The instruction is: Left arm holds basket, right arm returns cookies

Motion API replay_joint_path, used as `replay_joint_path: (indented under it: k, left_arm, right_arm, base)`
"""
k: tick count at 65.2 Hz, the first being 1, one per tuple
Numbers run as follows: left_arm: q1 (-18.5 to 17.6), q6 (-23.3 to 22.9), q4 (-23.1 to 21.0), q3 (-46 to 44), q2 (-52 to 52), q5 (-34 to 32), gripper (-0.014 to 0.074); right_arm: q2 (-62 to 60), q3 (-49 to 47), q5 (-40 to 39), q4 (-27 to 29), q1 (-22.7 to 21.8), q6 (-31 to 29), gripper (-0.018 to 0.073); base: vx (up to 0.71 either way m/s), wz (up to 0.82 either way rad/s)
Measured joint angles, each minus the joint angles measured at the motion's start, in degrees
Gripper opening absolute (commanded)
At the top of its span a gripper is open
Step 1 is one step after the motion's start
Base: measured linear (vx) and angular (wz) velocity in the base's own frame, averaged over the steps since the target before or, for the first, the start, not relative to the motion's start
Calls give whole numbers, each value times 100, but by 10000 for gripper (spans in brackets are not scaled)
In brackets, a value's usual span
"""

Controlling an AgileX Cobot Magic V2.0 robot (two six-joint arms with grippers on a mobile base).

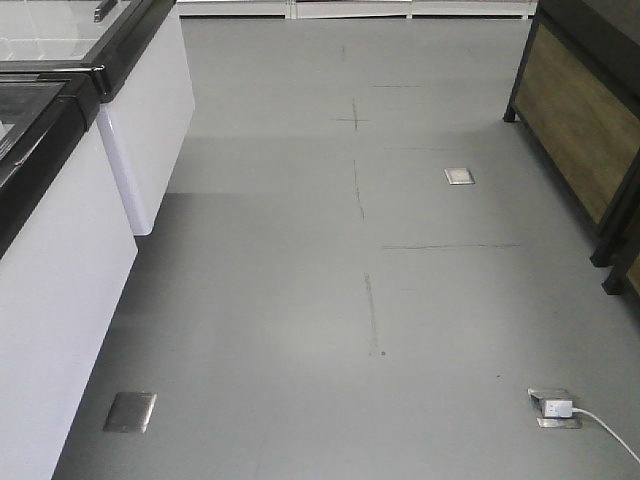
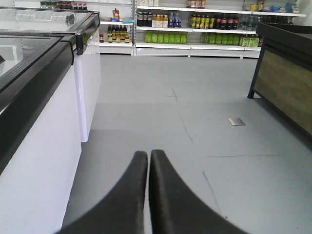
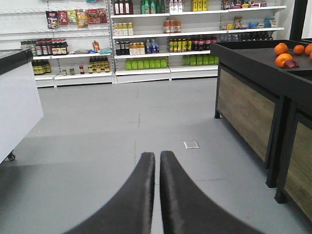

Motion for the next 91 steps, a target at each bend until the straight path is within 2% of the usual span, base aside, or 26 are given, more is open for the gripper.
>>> replay_joint_path:
  k: [91]
  left_arm:
    - [0,0,5,0,0,-103,-6]
  right_arm:
    - [0,0,0,0,0,0,-6]
  base:
    - [0,0]
